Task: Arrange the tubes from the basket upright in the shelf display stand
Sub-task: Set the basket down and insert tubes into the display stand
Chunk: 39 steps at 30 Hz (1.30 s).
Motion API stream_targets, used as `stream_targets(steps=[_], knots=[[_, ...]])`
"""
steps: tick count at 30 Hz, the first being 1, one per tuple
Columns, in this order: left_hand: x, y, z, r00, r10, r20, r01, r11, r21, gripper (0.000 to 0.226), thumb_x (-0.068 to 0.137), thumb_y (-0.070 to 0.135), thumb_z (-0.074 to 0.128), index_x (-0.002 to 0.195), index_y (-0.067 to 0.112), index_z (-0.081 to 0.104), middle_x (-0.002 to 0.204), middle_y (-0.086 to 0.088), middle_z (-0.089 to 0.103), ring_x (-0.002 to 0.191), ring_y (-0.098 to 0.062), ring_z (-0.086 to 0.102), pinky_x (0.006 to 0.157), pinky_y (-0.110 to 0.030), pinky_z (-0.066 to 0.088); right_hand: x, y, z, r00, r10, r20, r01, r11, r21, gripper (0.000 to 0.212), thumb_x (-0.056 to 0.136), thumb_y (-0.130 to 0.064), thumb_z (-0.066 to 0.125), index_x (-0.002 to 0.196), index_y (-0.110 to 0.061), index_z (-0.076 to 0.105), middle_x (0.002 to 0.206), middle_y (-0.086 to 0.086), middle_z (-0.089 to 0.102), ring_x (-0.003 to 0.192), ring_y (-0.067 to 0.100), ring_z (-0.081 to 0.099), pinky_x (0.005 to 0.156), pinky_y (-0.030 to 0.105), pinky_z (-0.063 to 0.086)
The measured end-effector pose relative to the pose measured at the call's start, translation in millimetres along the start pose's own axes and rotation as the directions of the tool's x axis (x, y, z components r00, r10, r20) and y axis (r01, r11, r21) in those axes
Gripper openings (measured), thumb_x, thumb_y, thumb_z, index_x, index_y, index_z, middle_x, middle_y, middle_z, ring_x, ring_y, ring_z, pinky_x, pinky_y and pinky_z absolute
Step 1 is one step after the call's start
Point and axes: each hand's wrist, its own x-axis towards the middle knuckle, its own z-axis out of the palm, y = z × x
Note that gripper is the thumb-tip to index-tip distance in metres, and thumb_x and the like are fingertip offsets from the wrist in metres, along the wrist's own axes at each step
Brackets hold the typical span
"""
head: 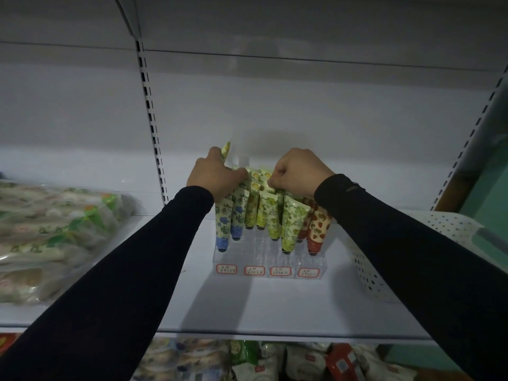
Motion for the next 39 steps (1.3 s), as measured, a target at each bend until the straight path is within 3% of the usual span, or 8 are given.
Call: stream_targets(steps=[8,12,17,21,24,28,32,39], knots=[[0,1,0,1.000,0.005,-0.007,-0.005,1.000,0.009,0.056,0.084,0.045,0.064,0.127,0.015,0.045,0.112,-0.012,0.057,0.089,-0.026,0.057,0.059,-0.030,0.041,0,-1,4,0.999,-0.046,-0.015,0.045,0.998,-0.038,0.031,0.088,-0.023,0.067,0.078,0.007,0.070,0.090,0.016,0.073,0.083,0.028,0.068,0.078,0.034,0.054],[1,0,0,1.000,0.009,0.003,-0.009,1.000,-0.009,0.053,0.084,0.044,0.063,0.124,0.016,0.045,0.111,-0.011,0.057,0.088,-0.025,0.058,0.053,-0.027,0.039,1,0,6,0.999,-0.043,-0.031,0.041,0.998,-0.040,0.031,0.088,-0.023,0.068,0.074,0.004,0.069,0.086,0.010,0.073,0.079,0.022,0.067,0.072,0.027,0.050],[2,-1,1,1.000,0.001,0.002,-0.001,1.000,-0.006,0.052,0.083,0.046,0.063,0.123,0.017,0.045,0.111,-0.011,0.056,0.088,-0.025,0.058,0.053,-0.028,0.038,3,1,7,0.998,-0.061,-0.026,0.059,0.995,-0.078,0.036,0.089,-0.026,0.066,0.064,-0.002,0.060,0.087,0.016,0.072,0.076,0.026,0.066,0.069,0.031,0.050],[2,0,0,1.000,-0.003,0.002,0.003,1.000,-0.006,0.052,0.083,0.046,0.064,0.122,0.017,0.045,0.111,-0.011,0.056,0.089,-0.025,0.058,0.052,-0.027,0.038,0,1,3,0.997,-0.075,0.001,0.075,0.993,-0.093,0.039,0.091,-0.034,0.066,0.072,0.001,0.069,0.083,0.012,0.073,0.071,0.023,0.065,0.063,0.029,0.048],[1,-1,0,1.000,-0.005,0.002,0.005,1.000,-0.013,0.056,0.083,0.046,0.064,0.127,0.016,0.044,0.113,-0.011,0.057,0.091,-0.025,0.058,0.059,-0.029,0.041,-4,2,-1,0.998,-0.052,-0.039,0.052,0.999,-0.006,0.039,0.088,-0.042,0.067,0.069,-0.008,0.071,0.073,0.005,0.070,0.063,0.015,0.061,0.063,0.028,0.049],[0,-1,1,1.000,-0.010,0.001,0.010,1.000,-0.013,0.056,0.084,0.046,0.063,0.126,0.015,0.045,0.113,-0.011,0.058,0.092,-0.026,0.058,0.065,-0.030,0.043,-14,4,-12,0.982,-0.104,-0.156,0.111,0.993,0.038,0.046,0.089,-0.049,0.063,0.078,-0.006,0.074,0.078,0.008,0.071,0.072,0.021,0.065,0.068,0.031,0.053],[-1,2,0,1.000,-0.017,0.000,0.017,1.000,0.001,0.057,0.085,0.045,0.064,0.127,0.014,0.044,0.112,-0.012,0.057,0.090,-0.026,0.057,0.059,-0.030,0.040,-29,1,-9,0.993,-0.116,0.020,0.116,0.993,0.023,0.040,0.083,-0.055,0.068,0.074,-0.017,0.076,0.068,-0.006,0.068,0.059,0.006,0.057,0.054,0.022,0.041],[-2,1,0,1.000,-0.029,0.009,0.029,1.000,-0.002,0.059,0.085,0.046,0.064,0.129,0.013,0.044,0.113,-0.012,0.058,0.092,-0.027,0.059,0.064,-0.031,0.045,-31,10,-4,0.994,-0.102,0.028,0.103,0.994,-0.033,0.035,0.089,-0.031,0.067,0.067,-0.004,0.070,0.071,-0.005,0.071,0.063,0.016,0.065,0.068,0.035,0.056]])
